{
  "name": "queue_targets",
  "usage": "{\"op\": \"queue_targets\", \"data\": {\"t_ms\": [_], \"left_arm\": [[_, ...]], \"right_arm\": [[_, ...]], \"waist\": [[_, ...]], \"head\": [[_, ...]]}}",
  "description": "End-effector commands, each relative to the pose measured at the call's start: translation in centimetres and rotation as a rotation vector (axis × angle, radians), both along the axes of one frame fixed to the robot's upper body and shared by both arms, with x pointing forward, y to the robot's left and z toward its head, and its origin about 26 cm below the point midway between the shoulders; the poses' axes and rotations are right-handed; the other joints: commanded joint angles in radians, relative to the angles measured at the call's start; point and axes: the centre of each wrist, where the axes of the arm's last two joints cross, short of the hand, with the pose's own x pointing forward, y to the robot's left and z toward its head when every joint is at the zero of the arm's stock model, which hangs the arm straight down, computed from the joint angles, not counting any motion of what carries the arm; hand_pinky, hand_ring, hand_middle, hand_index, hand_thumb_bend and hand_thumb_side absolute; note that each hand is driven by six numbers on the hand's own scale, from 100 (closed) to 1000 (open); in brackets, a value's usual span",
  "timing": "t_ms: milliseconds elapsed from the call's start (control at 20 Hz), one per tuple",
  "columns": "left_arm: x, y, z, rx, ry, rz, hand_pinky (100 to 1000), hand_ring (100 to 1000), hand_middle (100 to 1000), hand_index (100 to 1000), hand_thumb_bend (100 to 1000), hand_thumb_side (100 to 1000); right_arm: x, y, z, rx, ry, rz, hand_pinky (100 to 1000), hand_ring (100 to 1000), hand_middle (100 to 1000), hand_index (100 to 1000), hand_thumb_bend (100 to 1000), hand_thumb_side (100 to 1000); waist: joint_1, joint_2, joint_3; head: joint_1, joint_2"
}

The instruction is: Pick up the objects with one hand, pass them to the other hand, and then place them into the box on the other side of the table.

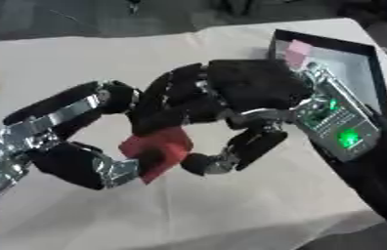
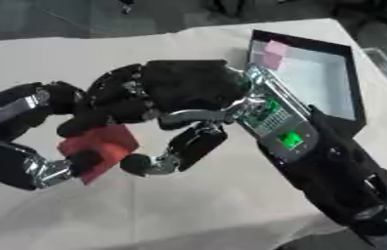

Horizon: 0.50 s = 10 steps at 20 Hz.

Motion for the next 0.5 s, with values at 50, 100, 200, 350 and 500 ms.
{"op": "queue_targets", "data": {"t_ms": [50,100,200,350,500], "left_arm": [[-0.24,-0.27,1.11,-0.013,-0.029,-0.026,733,497,484,580,100,447],[-0.24,-0.31,1.10,-0.013,-0.027,-0.032,735,501,489,586,100,464],[-0.26,-0.37,1.08,-0.013,-0.024,-0.050,741,513,506,609,100,548],[-0.28,-0.38,1.02,-0.008,-0.024,-0.078,746,526,523,627,100,639],[-0.29,-0.37,0.96,-0.001,-0.027,-0.096,748,536,534,640,100,702]], "right_arm": [[0.06,-0.16,0.45,0.016,-0.030,0.009,820,778,529,964,100,100],[0.07,-0.19,0.46,0.035,-0.027,0.007,806,757,493,948,100,100],[0.15,-0.22,0.35,0.079,-0.010,0.003,774,711,426,912,100,100],[0.24,-0.20,0.18,0.139,0.016,0.006,736,642,333,872,100,100],[0.36,-0.20,0.05,0.158,0.024,0.006,731,632,322,868,100,100]], "waist": [[0.000,-0.015,0.001],[0.000,-0.015,0.001],[0.000,-0.015,0.001],[0.000,-0.015,0.001],[-0.001,-0.014,0.000]], "head": [[-0.004,-0.003],[-0.005,-0.003],[-0.006,-0.003],[-0.008,-0.003],[-0.009,-0.003]]}}
